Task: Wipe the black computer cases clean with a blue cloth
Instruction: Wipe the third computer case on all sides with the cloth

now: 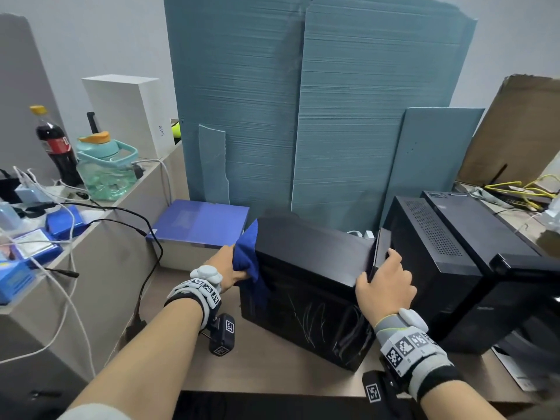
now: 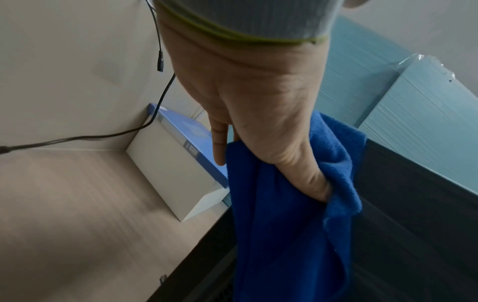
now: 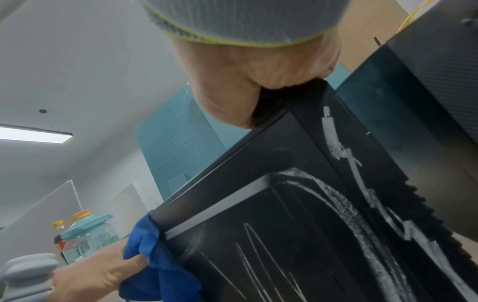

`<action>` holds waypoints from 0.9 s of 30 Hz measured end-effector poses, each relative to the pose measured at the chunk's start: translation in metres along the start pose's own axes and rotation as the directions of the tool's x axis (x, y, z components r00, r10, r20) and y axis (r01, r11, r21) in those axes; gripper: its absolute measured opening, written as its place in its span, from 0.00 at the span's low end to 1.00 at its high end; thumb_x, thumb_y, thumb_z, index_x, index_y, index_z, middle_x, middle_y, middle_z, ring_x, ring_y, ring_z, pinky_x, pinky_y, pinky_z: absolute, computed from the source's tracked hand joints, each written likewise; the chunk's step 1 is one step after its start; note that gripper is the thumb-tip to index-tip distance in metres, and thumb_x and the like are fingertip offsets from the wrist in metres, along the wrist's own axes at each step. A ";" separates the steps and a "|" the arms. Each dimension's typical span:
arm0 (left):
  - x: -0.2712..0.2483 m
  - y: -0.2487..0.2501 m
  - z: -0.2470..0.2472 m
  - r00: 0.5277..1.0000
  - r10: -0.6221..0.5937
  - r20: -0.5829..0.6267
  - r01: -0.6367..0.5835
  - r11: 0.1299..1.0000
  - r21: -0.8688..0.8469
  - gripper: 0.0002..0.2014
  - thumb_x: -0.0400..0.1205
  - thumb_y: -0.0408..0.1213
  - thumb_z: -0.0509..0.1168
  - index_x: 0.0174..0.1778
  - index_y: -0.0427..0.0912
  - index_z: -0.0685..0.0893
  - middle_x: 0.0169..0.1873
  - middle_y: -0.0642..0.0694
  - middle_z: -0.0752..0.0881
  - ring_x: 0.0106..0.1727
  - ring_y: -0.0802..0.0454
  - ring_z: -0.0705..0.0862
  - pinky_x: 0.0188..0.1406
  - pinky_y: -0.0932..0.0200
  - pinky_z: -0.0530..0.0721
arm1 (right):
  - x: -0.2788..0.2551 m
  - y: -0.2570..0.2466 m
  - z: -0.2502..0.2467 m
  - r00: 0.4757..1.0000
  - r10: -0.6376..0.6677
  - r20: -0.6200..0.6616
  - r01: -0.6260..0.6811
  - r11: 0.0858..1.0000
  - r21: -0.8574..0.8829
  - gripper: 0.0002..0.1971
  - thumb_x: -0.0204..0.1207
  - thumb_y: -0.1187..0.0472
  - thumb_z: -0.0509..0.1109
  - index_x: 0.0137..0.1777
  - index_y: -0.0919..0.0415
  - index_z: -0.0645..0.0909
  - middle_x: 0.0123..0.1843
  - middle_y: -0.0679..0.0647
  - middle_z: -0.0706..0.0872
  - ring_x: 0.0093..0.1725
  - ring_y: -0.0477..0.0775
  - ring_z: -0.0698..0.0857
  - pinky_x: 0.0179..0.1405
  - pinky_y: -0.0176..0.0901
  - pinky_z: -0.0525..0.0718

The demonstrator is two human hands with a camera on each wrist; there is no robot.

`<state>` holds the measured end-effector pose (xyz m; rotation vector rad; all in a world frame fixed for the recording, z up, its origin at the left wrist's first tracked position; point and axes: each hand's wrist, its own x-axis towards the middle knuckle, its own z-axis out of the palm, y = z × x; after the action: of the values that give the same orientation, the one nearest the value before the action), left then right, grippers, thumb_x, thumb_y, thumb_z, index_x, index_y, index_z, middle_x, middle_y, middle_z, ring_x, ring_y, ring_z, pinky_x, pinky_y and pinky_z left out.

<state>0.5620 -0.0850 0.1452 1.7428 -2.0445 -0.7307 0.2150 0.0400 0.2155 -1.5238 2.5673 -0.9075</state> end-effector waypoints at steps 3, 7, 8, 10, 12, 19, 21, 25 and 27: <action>-0.011 0.013 -0.002 0.999 -0.025 -0.039 0.025 1.000 -0.005 0.24 0.61 0.62 0.76 0.49 0.60 0.81 0.37 0.60 0.89 0.37 0.58 0.89 0.39 0.50 0.91 | 0.006 0.002 0.003 1.000 -0.009 0.015 0.010 0.998 -0.067 0.33 0.71 0.60 0.72 0.76 0.62 0.66 0.59 0.61 0.84 0.57 0.68 0.79 0.53 0.61 0.75; -0.036 0.019 0.002 0.988 -0.095 -0.119 0.106 0.990 0.092 0.30 0.59 0.74 0.71 0.53 0.64 0.76 0.41 0.61 0.87 0.41 0.50 0.88 0.42 0.55 0.86 | 0.020 0.011 0.001 0.998 -0.050 0.040 0.053 0.994 -0.094 0.23 0.69 0.62 0.70 0.62 0.59 0.66 0.50 0.61 0.82 0.51 0.69 0.78 0.48 0.59 0.75; -0.043 0.020 0.002 0.987 -0.092 -0.133 0.107 0.988 0.107 0.29 0.60 0.74 0.70 0.52 0.64 0.74 0.42 0.61 0.87 0.43 0.48 0.86 0.42 0.56 0.83 | 0.024 0.013 0.000 0.997 -0.060 0.051 0.064 0.994 -0.086 0.22 0.69 0.62 0.70 0.61 0.59 0.65 0.49 0.61 0.82 0.51 0.69 0.78 0.48 0.60 0.75; -0.050 0.023 0.000 0.988 -0.076 -0.133 0.093 0.988 0.126 0.24 0.64 0.72 0.69 0.48 0.64 0.72 0.43 0.58 0.87 0.43 0.46 0.84 0.41 0.56 0.79 | 0.031 0.015 -0.002 0.995 -0.078 0.068 0.083 0.993 -0.079 0.21 0.70 0.63 0.68 0.59 0.58 0.63 0.47 0.60 0.82 0.50 0.69 0.77 0.48 0.60 0.76; -0.050 0.023 -0.002 0.991 -0.042 -0.128 0.060 0.988 0.141 0.19 0.67 0.70 0.66 0.45 0.64 0.72 0.42 0.58 0.86 0.43 0.48 0.84 0.40 0.56 0.78 | 0.042 0.015 -0.004 0.992 -0.078 0.096 0.086 0.994 -0.075 0.20 0.71 0.64 0.66 0.59 0.57 0.62 0.46 0.61 0.82 0.48 0.68 0.76 0.48 0.60 0.76; -0.038 0.018 -0.004 0.986 -0.061 -0.156 0.070 0.996 0.047 0.24 0.69 0.74 0.57 0.43 0.58 0.79 0.42 0.56 0.87 0.45 0.45 0.85 0.47 0.49 0.83 | 0.092 -0.009 -0.016 0.955 -0.061 0.290 0.100 0.988 -0.121 0.21 0.68 0.66 0.61 0.58 0.52 0.60 0.41 0.62 0.82 0.45 0.69 0.81 0.56 0.64 0.81; -0.027 0.020 -0.011 0.983 -0.088 -0.161 0.101 0.992 0.072 0.29 0.69 0.78 0.55 0.44 0.56 0.80 0.42 0.57 0.87 0.45 0.47 0.85 0.47 0.48 0.84 | 0.114 -0.017 -0.014 0.940 -0.043 0.338 0.089 0.989 -0.120 0.21 0.67 0.64 0.61 0.59 0.50 0.63 0.44 0.62 0.83 0.47 0.69 0.83 0.57 0.62 0.81; -0.004 0.032 -0.024 0.983 -0.148 -0.109 0.155 0.986 0.060 0.29 0.72 0.77 0.57 0.45 0.55 0.84 0.40 0.55 0.89 0.41 0.49 0.87 0.46 0.49 0.86 | 0.149 -0.031 0.002 0.939 -0.008 0.345 0.020 0.999 -0.029 0.24 0.73 0.59 0.67 0.70 0.51 0.72 0.60 0.62 0.86 0.61 0.69 0.83 0.62 0.56 0.79; 0.016 0.037 -0.028 0.981 -0.178 -0.077 0.178 0.984 0.002 0.28 0.71 0.75 0.59 0.42 0.53 0.85 0.36 0.53 0.90 0.37 0.49 0.89 0.45 0.46 0.89 | 0.167 -0.037 0.016 0.950 -0.004 0.313 -0.001 1.000 0.018 0.22 0.69 0.56 0.69 0.65 0.48 0.76 0.58 0.59 0.88 0.61 0.67 0.84 0.64 0.56 0.80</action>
<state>0.5455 -0.1009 0.1883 1.9468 -1.8622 -0.6962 0.1618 -0.1160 0.2649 -1.5230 2.3267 -0.6248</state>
